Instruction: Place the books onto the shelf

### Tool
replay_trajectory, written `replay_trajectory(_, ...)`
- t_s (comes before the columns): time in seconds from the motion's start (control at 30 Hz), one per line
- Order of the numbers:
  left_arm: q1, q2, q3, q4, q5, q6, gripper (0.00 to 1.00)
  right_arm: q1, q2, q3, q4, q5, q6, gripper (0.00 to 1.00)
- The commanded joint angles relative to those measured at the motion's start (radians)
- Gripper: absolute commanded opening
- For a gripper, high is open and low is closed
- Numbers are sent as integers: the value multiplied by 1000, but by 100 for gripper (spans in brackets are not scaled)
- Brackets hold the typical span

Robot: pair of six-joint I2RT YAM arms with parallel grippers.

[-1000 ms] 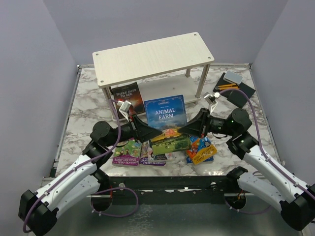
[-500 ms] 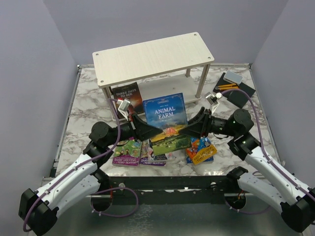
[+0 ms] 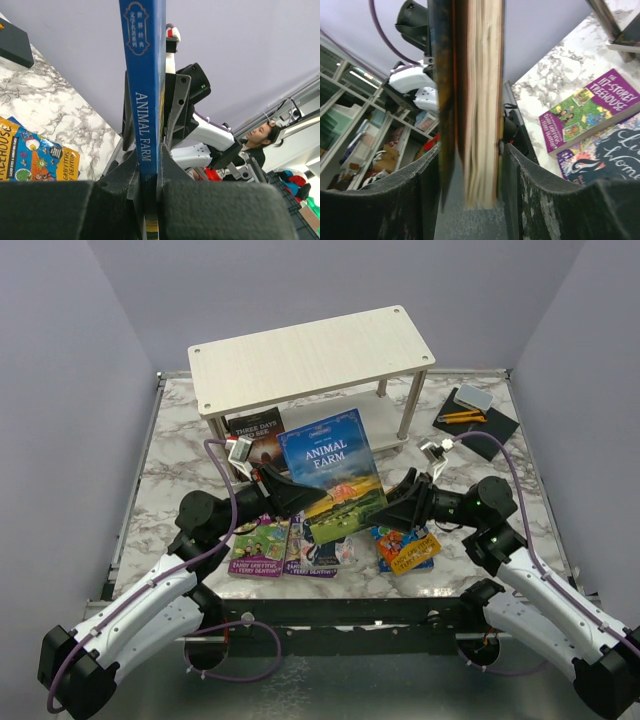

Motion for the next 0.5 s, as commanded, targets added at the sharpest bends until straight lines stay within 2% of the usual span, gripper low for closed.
replay_trajectory(0.0,1,-15,33,92,-58,-4,0,16,-15,-14,117,9,70,52)
replay_trajectory(0.33,1,-17,18,89,-58,-3,0,25,-3,10,146,73,78,38)
replay_trajectory(0.47,2,-20,14,88,-57,-1,0,31,8,14,146,107,80,25)
